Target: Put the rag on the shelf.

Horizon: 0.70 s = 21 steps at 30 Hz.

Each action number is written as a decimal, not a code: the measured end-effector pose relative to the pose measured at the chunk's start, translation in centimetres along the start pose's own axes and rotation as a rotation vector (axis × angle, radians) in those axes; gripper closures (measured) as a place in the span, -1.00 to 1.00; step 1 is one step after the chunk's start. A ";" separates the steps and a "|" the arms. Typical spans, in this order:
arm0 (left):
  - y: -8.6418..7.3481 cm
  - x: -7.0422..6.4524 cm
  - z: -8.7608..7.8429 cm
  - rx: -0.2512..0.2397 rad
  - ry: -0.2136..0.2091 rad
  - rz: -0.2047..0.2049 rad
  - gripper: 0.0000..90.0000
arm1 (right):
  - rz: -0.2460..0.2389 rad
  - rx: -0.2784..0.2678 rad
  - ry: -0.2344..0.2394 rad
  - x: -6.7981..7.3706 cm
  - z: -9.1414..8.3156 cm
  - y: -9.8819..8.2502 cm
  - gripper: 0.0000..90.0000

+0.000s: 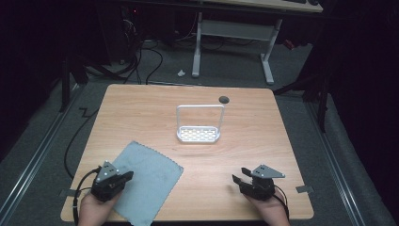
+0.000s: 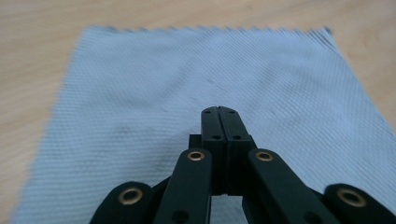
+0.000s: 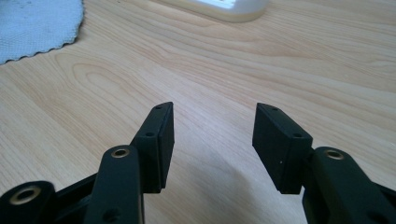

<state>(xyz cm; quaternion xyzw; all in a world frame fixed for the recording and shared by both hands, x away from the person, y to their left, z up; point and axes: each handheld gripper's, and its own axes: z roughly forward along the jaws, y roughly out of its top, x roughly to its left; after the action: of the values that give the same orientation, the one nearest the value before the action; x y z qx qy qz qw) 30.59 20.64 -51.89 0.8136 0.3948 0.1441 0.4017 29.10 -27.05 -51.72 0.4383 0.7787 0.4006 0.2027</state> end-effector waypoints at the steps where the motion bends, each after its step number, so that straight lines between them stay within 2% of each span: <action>1: 0.1 -0.5 0.0 0.007 -0.011 0.017 0.99 | -0.011 0.000 0.003 0.1 0.2 0.1 0.10; 5: 0.2 -2.4 0.3 0.047 -0.017 0.071 0.99 | -0.033 -0.001 0.014 0.3 0.5 0.5 0.10; 7: 0.1 -3.0 0.5 0.072 -0.015 0.093 0.99 | -0.028 -0.002 0.020 0.3 0.5 0.5 0.10; 8: 0.0 -3.3 0.6 0.094 -0.029 0.096 1.00 | -0.032 -0.008 0.023 0.2 0.6 0.6 0.10; 9: 0.0 -3.3 0.6 0.094 -0.029 0.096 1.00 | -0.032 -0.008 0.023 0.2 0.6 0.6 0.10; 12: -0.2 -4.0 0.9 0.125 -0.013 0.149 1.00 | -0.025 -0.010 0.028 0.1 0.6 0.7 0.10; 18: 0.4 -4.6 1.9 0.117 -0.034 0.152 1.00 | -0.024 -0.011 0.017 0.0 0.2 0.4 0.10; 19: 0.9 -5.1 2.6 0.110 -0.040 0.164 1.00 | -0.020 -0.008 0.013 -0.1 0.1 0.2 0.10; 21: 1.1 -5.3 2.9 0.107 -0.045 0.169 0.99 | -0.015 -0.005 0.005 -0.2 -0.2 -0.1 0.10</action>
<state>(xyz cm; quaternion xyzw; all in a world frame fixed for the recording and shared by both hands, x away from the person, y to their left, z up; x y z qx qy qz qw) 29.32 14.67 -52.47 0.8674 0.3227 0.1376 0.3529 29.02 -27.33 -51.65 0.4309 0.7814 0.4021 0.2051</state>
